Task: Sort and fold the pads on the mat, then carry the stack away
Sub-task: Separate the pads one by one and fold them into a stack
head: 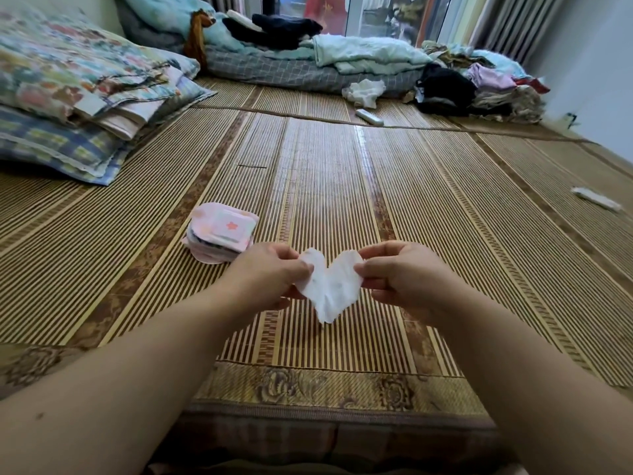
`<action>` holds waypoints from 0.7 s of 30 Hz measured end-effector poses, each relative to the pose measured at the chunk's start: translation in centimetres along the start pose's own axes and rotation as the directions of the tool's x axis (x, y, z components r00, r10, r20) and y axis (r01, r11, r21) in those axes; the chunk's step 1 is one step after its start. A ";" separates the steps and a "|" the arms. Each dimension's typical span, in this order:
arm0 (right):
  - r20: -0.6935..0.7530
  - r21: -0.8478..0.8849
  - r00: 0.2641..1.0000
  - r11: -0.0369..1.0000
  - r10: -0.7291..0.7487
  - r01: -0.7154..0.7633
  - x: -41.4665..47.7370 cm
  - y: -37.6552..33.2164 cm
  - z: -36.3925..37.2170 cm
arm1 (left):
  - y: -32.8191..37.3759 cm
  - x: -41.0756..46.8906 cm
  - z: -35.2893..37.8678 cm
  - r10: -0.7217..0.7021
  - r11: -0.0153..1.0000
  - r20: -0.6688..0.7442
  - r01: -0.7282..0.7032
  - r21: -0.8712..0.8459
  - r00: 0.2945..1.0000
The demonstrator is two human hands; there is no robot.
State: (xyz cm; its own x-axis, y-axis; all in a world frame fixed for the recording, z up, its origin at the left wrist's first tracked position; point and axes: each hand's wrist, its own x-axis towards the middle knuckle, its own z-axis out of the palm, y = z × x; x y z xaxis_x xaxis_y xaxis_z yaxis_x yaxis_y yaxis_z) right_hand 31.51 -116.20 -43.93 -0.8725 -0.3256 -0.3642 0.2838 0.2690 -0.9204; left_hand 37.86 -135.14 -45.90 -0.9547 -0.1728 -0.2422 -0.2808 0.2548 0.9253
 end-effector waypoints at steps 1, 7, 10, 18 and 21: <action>0.034 0.024 0.999 1.000 -0.011 0.010 -0.2 -0.3 0.5 | 0.3 -0.1 0.4 0.027 1.000 -0.014 -0.027 0.006 1.000; 0.092 0.149 0.993 0.987 -0.070 0.056 -0.9 -0.8 2.4 | 1.1 -0.2 2.2 0.171 0.984 -0.100 -0.165 0.062 0.980; 0.084 0.222 0.994 0.974 -0.072 0.052 -0.8 -0.7 2.7 | 1.1 -0.2 2.4 0.205 0.977 -0.144 -0.194 0.085 0.968; 0.138 0.295 0.984 0.953 -0.114 0.069 -0.7 -0.4 2.5 | 1.1 -0.5 2.7 0.429 0.888 -0.215 -0.367 0.276 0.877; 0.146 0.282 0.983 0.957 -0.114 0.069 -0.8 -0.3 2.4 | 1.0 -0.8 2.8 0.519 0.822 -0.156 -0.441 0.360 0.840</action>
State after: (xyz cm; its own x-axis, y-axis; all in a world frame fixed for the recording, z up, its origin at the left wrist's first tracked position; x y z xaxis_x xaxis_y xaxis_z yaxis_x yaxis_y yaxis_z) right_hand 33.04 -118.21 -43.69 -0.8316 -0.4833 -0.2736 0.3232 -0.0207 -0.9461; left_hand 38.07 -132.04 -45.59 -0.9327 -0.1616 0.3225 0.1550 0.6278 0.7628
